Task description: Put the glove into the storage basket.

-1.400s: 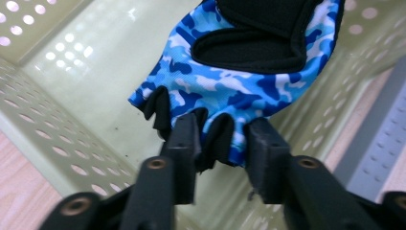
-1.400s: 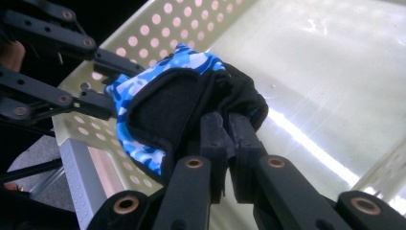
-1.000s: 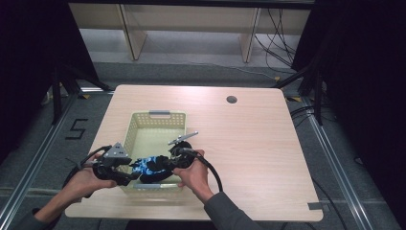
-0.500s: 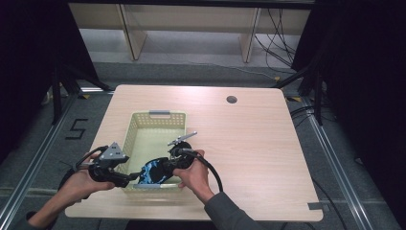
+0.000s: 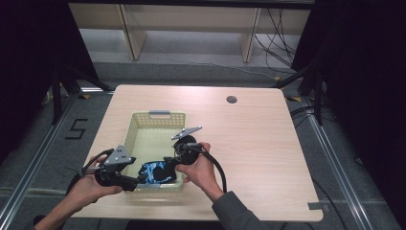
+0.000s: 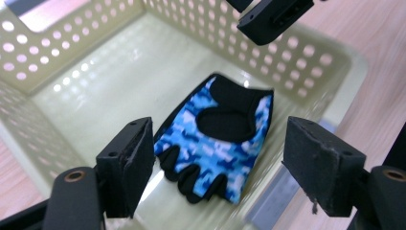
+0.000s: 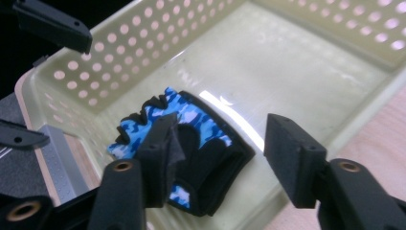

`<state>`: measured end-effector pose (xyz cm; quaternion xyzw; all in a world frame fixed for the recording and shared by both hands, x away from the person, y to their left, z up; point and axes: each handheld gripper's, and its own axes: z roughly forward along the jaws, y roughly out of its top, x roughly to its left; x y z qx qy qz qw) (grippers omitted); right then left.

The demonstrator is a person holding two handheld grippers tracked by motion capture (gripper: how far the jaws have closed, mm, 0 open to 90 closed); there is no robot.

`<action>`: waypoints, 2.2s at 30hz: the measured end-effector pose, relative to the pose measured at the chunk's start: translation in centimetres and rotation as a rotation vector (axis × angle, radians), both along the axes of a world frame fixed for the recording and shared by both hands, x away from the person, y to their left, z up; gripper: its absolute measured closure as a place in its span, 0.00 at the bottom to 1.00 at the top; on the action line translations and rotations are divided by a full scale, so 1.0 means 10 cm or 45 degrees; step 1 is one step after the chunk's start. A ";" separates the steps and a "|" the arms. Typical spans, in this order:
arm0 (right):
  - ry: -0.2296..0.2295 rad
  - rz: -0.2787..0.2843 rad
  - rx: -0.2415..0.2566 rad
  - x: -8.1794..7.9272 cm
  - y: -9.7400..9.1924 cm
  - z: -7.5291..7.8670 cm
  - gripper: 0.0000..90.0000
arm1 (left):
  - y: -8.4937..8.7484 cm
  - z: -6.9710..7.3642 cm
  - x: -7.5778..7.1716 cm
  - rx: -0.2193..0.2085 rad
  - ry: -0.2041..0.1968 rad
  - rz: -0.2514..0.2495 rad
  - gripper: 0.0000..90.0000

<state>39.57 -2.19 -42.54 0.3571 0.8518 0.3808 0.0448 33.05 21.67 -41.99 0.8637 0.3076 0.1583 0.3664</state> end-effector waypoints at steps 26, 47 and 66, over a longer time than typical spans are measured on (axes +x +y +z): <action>-0.192 -0.014 0.218 -0.33 -0.91 0.14 0.42 | -0.63 -0.10 -0.42 -0.253 -0.010 -0.148 0.23; -0.150 -0.069 0.282 -0.53 -1.26 0.02 0.39 | -0.80 -0.24 -0.55 -0.290 -0.002 -0.213 0.20; -0.146 -0.053 0.344 -0.64 -1.40 -0.10 0.24 | -0.82 -0.27 -0.64 -0.299 -0.001 -0.282 0.17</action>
